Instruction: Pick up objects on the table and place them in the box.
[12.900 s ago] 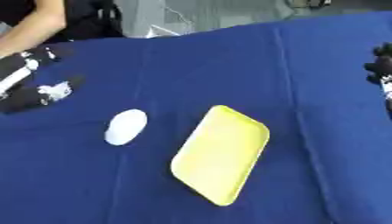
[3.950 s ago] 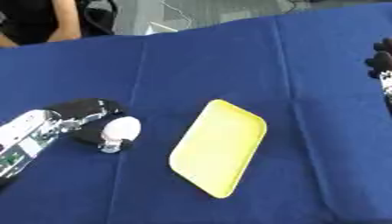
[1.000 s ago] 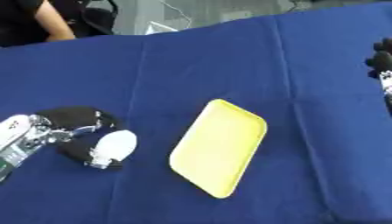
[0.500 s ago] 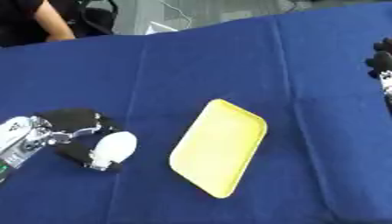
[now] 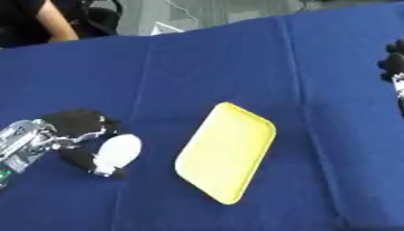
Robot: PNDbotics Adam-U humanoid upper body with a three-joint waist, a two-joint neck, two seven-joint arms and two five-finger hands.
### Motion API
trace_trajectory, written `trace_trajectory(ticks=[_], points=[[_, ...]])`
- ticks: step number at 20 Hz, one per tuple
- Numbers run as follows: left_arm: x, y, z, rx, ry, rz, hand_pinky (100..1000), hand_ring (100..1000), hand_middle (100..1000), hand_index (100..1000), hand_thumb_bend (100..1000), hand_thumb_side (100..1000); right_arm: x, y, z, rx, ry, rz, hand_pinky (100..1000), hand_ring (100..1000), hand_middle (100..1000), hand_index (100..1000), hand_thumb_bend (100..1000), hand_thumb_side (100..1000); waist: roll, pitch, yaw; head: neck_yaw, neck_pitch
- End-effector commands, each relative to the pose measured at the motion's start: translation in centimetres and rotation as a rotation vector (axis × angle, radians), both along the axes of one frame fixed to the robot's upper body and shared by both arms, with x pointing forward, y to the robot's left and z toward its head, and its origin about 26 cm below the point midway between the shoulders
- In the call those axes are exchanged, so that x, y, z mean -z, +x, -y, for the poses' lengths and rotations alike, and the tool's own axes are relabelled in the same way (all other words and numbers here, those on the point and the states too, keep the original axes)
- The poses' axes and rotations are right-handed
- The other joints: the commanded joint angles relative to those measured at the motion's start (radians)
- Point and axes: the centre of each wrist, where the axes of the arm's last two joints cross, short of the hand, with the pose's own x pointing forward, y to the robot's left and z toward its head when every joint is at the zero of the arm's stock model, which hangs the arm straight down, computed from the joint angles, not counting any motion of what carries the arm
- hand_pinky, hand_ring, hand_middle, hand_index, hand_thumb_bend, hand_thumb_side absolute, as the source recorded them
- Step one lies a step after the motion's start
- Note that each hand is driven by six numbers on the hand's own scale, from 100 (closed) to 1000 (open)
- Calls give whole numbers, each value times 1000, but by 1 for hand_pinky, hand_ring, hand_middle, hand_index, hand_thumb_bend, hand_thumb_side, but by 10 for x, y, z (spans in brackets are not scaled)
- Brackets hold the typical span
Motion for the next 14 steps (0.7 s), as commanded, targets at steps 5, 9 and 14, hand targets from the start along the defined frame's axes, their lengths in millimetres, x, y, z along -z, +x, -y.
trace_trajectory(ticks=[5, 9, 14], points=[[-6, 2, -2, -27, 33, 101, 853, 669, 634, 791, 599, 730, -10, 0, 1, -3, -21, 31, 868, 868, 931, 1000, 357, 935, -7, -8, 1, 7, 1], [-2, 3, -2, -68, 30, 140, 812, 577, 549, 709, 422, 403, -10, 0, 1, -4, -20, 30, 868, 868, 931, 1000, 357, 935, -8, -8, 1, 7, -1], [2, 3, -3, -91, 22, 149, 809, 572, 535, 696, 288, 315, -9, 0, 1, -5, -19, 29, 867, 868, 931, 1000, 355, 935, -8, -8, 1, 8, 0]])
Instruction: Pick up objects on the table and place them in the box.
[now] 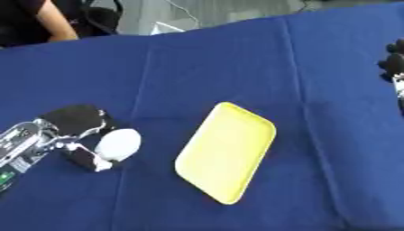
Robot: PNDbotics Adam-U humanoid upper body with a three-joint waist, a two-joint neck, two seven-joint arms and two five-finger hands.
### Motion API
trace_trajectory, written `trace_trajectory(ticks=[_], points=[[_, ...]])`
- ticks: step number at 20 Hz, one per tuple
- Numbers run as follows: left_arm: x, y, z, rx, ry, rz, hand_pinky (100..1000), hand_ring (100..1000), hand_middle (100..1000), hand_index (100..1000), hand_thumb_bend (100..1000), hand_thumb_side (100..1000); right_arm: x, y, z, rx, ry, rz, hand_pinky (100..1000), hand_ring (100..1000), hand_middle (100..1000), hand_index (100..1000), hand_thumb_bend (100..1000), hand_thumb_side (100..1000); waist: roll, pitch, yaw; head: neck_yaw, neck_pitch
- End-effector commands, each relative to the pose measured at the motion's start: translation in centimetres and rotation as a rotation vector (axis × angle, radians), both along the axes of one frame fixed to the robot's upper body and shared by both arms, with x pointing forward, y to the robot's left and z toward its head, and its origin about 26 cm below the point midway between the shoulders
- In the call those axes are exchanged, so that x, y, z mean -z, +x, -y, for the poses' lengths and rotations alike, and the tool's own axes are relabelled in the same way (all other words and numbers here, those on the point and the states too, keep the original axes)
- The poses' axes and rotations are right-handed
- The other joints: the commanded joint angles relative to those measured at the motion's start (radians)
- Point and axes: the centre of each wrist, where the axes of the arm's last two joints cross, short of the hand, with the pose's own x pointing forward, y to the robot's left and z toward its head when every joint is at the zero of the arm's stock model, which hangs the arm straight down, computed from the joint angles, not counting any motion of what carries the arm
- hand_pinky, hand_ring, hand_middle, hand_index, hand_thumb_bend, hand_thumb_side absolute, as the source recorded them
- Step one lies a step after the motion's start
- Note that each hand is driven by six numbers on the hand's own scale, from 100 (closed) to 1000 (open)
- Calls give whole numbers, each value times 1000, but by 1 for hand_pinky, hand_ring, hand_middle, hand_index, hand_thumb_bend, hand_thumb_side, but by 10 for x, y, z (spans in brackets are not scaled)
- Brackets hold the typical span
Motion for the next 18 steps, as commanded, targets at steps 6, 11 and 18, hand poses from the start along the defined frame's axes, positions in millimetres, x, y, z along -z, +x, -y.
trace_trajectory(ticks=[6, 11, 18], points=[[-2, 2, -5, -30, 12, 23, 811, 573, 534, 697, 272, 312, -9, 0, 1, -5, -18, 29, 867, 868, 931, 1000, 356, 935, -7, -9, 0, 6, -3], [-3, 2, -5, -30, 6, 24, 815, 585, 544, 703, 265, 312, -9, 0, 1, -5, -18, 28, 867, 868, 931, 1000, 356, 935, -7, -9, 0, 6, -4], [-30, 1, 5, -68, -238, 106, 784, 531, 514, 695, 100, 389, -9, 0, 1, 0, -17, 28, 867, 868, 931, 1000, 355, 935, -9, -9, 4, 3, -7]])
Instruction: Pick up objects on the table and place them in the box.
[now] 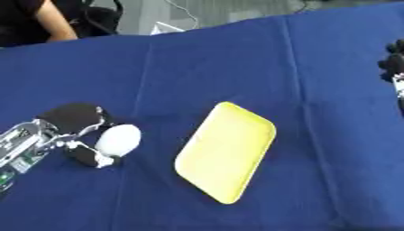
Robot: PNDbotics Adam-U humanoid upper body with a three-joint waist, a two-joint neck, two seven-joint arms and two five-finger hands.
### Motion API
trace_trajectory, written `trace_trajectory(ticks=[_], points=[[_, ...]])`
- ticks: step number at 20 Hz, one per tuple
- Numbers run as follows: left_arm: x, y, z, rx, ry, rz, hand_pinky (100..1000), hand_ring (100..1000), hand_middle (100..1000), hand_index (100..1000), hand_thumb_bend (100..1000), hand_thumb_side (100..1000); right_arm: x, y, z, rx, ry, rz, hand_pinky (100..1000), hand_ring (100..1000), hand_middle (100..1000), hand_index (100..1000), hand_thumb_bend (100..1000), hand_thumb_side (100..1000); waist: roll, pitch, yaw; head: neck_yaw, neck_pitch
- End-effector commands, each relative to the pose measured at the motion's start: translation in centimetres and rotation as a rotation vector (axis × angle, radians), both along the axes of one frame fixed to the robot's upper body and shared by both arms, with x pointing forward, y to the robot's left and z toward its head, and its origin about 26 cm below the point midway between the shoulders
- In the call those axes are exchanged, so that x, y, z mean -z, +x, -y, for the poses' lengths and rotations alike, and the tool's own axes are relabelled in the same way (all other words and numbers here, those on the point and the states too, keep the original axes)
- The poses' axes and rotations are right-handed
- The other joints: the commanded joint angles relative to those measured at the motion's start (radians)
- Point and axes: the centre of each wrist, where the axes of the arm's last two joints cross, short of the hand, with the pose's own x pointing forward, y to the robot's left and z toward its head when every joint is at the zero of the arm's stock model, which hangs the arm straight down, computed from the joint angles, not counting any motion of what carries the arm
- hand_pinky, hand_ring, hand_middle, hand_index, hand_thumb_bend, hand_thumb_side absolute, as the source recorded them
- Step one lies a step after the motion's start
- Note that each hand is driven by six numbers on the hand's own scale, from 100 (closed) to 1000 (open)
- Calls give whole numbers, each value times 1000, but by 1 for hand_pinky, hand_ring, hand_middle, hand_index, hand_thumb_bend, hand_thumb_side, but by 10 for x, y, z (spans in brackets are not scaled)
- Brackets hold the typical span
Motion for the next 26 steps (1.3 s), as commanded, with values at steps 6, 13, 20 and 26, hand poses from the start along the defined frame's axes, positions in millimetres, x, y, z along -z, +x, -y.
trace_trajectory(ticks=[6, 13, 20, 26], points=[[-68, -2, 19, -26, -350, 157, 775, 506, 502, 696, 100, 410, -8, 0, 1, 0, -16, 27, 867, 868, 931, 1000, 356, 934, -9, -10, 5, 5, -10], [-79, -1, 25, -28, -399, 175, 779, 506, 503, 699, 100, 407, -9, 0, 1, -1, -15, 28, 867, 868, 931, 1000, 357, 934, -9, -7, 3, 4, -11], [-80, 0, 27, -21, -401, 169, 779, 505, 502, 700, 100, 410, -9, 0, 1, -1, -15, 28, 867, 868, 931, 1000, 357, 934, -10, -8, 5, 4, -12], [-90, 7, 53, 70, -415, 170, 779, 502, 501, 701, 100, 416, -8, 0, 0, -9, -15, 25, 867, 868, 931, 1000, 357, 934, -12, -8, 2, 8, -16]])
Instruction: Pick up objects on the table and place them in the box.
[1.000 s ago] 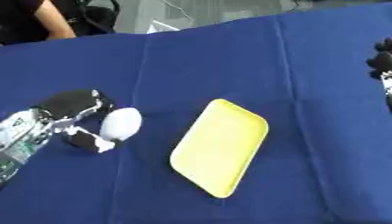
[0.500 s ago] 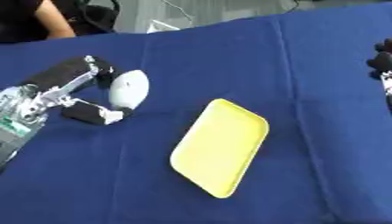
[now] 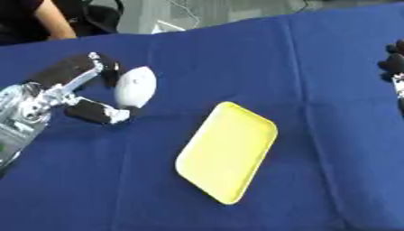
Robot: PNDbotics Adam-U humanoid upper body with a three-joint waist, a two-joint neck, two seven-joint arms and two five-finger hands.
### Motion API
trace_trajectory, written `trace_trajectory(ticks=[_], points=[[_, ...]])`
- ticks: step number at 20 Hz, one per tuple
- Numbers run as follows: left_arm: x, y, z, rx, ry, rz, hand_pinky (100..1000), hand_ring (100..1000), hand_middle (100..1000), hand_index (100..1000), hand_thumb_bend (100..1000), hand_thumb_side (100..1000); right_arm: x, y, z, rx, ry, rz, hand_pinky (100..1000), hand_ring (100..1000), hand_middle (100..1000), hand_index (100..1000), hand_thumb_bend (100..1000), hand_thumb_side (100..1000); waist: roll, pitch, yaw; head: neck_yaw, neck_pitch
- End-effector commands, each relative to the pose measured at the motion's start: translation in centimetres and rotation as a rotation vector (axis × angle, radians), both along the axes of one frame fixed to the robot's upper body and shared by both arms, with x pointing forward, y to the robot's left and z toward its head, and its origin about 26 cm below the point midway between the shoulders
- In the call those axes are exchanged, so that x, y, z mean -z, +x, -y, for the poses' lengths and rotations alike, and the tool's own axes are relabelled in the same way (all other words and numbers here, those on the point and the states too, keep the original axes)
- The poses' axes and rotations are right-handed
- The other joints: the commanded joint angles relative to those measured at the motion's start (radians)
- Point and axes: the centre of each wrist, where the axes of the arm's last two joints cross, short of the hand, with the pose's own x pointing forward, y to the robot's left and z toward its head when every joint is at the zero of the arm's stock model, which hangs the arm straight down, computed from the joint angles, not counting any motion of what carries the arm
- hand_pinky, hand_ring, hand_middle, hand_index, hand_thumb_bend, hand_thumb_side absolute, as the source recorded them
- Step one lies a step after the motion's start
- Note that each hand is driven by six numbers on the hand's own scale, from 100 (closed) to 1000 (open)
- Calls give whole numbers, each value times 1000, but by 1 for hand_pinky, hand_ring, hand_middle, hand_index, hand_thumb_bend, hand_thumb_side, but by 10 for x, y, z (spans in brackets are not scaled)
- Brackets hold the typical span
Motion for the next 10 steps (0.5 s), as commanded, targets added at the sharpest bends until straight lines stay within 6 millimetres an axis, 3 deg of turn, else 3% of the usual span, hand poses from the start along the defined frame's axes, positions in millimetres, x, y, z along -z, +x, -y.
trace_trajectory(ticks=[1, 6, 10], points=[[-15, 5, 20, 72, 4, 35, 779, 503, 502, 701, 100, 413, -8, 0, 0, -12, -14, 25, 867, 868, 931, 1000, 357, 933, -9, -12, -5, 11, -15], [-24, 27, 62, 160, 24, 59, 779, 501, 501, 701, 100, 409, -9, 2, -3, -27, -6, 29, 867, 868, 931, 1000, 357, 933, -16, -5, -15, 20, -21], [-24, 36, 77, 196, 35, 71, 781, 501, 500, 701, 100, 409, -9, 2, -4, -30, -1, 32, 866, 867, 931, 1000, 358, 933, -17, 2, -18, 21, -23]])
